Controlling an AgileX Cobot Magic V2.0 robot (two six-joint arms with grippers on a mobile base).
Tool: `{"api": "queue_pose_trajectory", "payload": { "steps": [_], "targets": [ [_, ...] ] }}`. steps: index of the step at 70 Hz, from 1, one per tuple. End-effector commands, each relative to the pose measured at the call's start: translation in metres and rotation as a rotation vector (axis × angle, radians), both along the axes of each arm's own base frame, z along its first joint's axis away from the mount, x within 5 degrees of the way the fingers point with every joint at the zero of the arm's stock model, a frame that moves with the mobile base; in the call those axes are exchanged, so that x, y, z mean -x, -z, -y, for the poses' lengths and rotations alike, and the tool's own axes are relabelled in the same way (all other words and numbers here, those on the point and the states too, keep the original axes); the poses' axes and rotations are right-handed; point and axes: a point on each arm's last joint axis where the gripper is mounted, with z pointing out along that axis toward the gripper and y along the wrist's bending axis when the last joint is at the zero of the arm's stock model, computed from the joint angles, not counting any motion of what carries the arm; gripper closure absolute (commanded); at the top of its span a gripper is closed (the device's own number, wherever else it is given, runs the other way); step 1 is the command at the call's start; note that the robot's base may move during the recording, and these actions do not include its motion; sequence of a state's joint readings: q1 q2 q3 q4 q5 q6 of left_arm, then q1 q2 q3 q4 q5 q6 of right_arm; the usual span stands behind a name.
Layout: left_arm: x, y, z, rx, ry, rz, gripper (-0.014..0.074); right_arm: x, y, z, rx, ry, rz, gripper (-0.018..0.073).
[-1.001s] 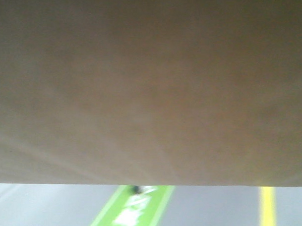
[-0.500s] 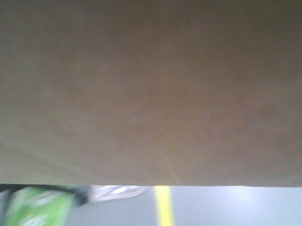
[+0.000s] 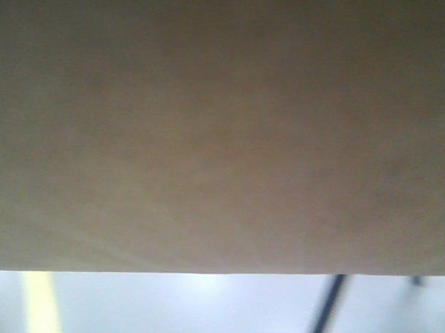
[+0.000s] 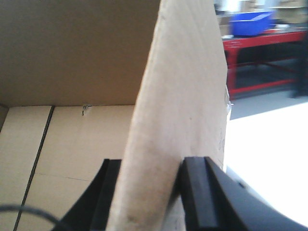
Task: Grab box from left shelf to table start
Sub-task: 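Hold the box with both grippers while the base drives toward the table, then carry the box with both grippers up to the white table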
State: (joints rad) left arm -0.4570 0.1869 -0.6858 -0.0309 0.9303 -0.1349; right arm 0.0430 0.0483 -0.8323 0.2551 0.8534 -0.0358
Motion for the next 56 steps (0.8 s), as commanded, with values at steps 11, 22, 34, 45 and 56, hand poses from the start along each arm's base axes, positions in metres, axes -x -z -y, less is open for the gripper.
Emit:
{"api": "queue_pose_trajectory", "payload": {
  "steps": [11, 22, 34, 45, 56],
  "targets": [
    [0.0031, 0.0019, 0.0024, -0.013, 0.047, -0.057, 0.0688, -0.0010, -0.0148, 0.0054, 0.028, 0.073, 0.105, 0.0501],
    [0.0031, 0.0019, 0.0024, -0.013, 0.047, -0.057, 0.0688, -0.0010, -0.0148, 0.0054, 0.028, 0.073, 0.105, 0.0501],
    [0.0031, 0.0019, 0.0024, -0.013, 0.047, -0.057, 0.0688, -0.0010, -0.0148, 0.0054, 0.028, 0.073, 0.105, 0.0501],
    [0.0031, 0.0019, 0.0024, -0.013, 0.047, -0.057, 0.0688, -0.0010, -0.0148, 0.0054, 0.028, 0.073, 0.105, 0.0501],
    [0.0031, 0.0019, 0.0024, -0.013, 0.047, -0.057, 0.0688, -0.0010, -0.0148, 0.0054, 0.028, 0.073, 0.105, 0.0501]
  ]
}}
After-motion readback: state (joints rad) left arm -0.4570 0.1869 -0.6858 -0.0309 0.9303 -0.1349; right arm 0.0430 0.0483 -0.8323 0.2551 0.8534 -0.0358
